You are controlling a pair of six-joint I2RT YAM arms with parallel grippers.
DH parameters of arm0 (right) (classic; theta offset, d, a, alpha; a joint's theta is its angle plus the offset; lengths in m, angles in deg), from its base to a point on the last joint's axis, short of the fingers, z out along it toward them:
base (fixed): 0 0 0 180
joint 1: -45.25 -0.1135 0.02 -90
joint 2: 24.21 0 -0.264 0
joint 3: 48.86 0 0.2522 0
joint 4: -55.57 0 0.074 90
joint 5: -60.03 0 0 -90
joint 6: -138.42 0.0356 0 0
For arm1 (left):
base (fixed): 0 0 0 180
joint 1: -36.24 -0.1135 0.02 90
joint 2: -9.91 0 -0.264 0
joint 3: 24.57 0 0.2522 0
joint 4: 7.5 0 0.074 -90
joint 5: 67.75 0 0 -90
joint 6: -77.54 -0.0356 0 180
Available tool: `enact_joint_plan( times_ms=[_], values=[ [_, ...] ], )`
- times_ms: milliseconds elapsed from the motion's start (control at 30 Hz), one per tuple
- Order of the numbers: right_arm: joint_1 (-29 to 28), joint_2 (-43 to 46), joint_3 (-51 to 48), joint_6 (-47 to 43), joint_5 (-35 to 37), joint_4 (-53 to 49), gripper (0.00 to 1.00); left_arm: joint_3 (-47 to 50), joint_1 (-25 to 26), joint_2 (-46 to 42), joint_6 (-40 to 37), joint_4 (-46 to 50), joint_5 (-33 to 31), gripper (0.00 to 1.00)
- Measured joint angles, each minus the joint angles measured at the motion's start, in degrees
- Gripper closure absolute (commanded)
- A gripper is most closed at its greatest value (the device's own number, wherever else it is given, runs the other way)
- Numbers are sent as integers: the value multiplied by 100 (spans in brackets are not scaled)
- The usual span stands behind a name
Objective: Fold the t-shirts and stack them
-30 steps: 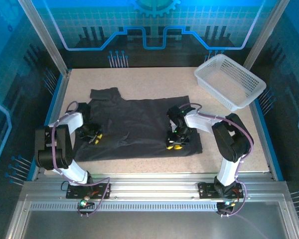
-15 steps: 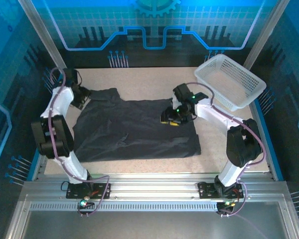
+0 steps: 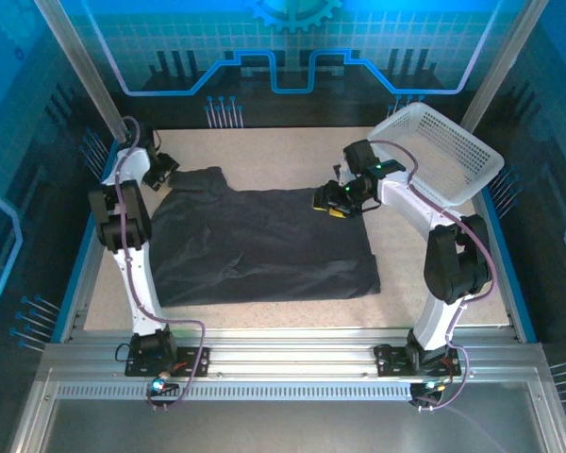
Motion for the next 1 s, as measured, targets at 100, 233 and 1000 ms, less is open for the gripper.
enact_joint_plan(
  times_ms=[100,233,1000],
  values=[
    [11,0,-44,33,2,-11,46,-92,0,138,-26,-125,267,45],
    [15,-26,-42,39,31,-2,47,-151,-13,219,-50,-201,525,64],
    [422,-2218,1956,267,3075,68,48,636,605,-1563,-48,-553,697,100]
  ],
)
